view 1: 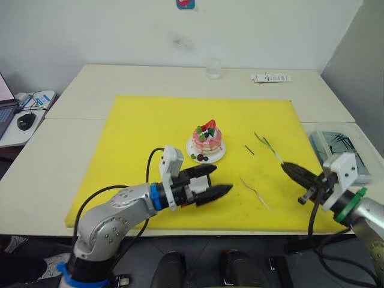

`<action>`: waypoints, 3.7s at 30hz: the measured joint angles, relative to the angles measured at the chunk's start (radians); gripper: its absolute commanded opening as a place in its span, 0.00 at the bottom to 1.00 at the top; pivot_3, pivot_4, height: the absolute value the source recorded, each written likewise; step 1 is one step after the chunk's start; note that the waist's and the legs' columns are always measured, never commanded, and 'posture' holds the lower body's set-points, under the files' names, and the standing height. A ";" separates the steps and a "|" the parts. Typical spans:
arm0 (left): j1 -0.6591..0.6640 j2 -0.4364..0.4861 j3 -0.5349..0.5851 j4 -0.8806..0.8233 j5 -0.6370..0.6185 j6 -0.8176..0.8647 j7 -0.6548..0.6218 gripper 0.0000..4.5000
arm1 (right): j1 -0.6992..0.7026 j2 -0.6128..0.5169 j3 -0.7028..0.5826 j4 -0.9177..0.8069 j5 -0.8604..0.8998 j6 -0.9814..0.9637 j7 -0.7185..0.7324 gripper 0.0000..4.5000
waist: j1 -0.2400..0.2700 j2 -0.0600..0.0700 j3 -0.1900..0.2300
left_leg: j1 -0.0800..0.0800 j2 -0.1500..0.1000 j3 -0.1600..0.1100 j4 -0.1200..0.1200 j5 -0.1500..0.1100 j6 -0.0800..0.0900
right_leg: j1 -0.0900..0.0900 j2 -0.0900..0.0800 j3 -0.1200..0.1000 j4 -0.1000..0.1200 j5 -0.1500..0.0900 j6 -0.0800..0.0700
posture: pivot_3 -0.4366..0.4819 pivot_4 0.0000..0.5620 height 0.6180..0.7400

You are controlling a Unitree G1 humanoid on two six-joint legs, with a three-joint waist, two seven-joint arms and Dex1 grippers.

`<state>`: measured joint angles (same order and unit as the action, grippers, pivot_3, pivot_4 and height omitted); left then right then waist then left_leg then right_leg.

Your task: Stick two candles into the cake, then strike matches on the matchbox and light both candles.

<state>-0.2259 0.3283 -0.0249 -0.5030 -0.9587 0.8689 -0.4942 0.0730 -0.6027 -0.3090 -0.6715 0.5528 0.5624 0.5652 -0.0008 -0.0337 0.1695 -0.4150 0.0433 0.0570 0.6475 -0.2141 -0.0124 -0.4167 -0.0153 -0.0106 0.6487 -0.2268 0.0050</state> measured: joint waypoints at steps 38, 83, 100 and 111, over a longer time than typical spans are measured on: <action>-0.292 -0.394 -0.006 0.212 0.052 -0.140 0.199 0.45 | -0.285 0.069 0.177 -0.045 0.021 0.070 -0.132 0.00 | 0.000 -0.001 0.000 | -0.001 -0.001 0.000 -0.001 0.000 0.000 | 0.000 0.001 0.000 -0.003 0.000 0.001 | 0.48 0.27 1.00; -0.456 0.149 0.139 0.526 0.188 -0.094 -0.128 0.00 | -0.596 0.126 0.430 0.069 -0.006 0.315 -0.232 0.93 | -0.001 -0.002 0.002 | -0.006 0.002 0.002 -0.003 0.000 0.000 | -0.006 0.001 0.000 -0.002 -0.002 -0.002 | 0.48 0.27 1.00; -0.479 0.079 0.108 0.665 0.325 -0.201 -0.217 0.00 | -0.599 0.141 0.428 0.055 -0.047 0.345 -0.259 0.93 | -0.002 -0.002 0.002 | -0.006 0.003 0.001 -0.003 0.000 0.000 | -0.006 0.002 -0.001 -0.001 -0.002 -0.002 | 0.48 0.27 1.00; -0.476 0.064 0.100 0.692 0.378 -0.235 -0.247 0.00 | -0.568 0.149 0.421 0.034 -0.061 0.346 -0.266 0.93 | -0.002 -0.002 0.002 | -0.006 0.003 0.001 -0.002 0.000 0.000 | -0.006 0.002 0.000 -0.001 -0.002 -0.002 | 0.48 0.27 1.00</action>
<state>-0.7014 0.3928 0.0753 0.1891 -0.5808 0.6340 -0.7416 -0.4952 -0.4537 0.1123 -0.6373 0.4913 0.9080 0.2997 -0.0025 -0.0362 0.1718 -0.4211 0.0461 0.0580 0.6450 -0.2142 -0.0125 -0.4224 -0.0129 -0.0111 0.6475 -0.2285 0.0032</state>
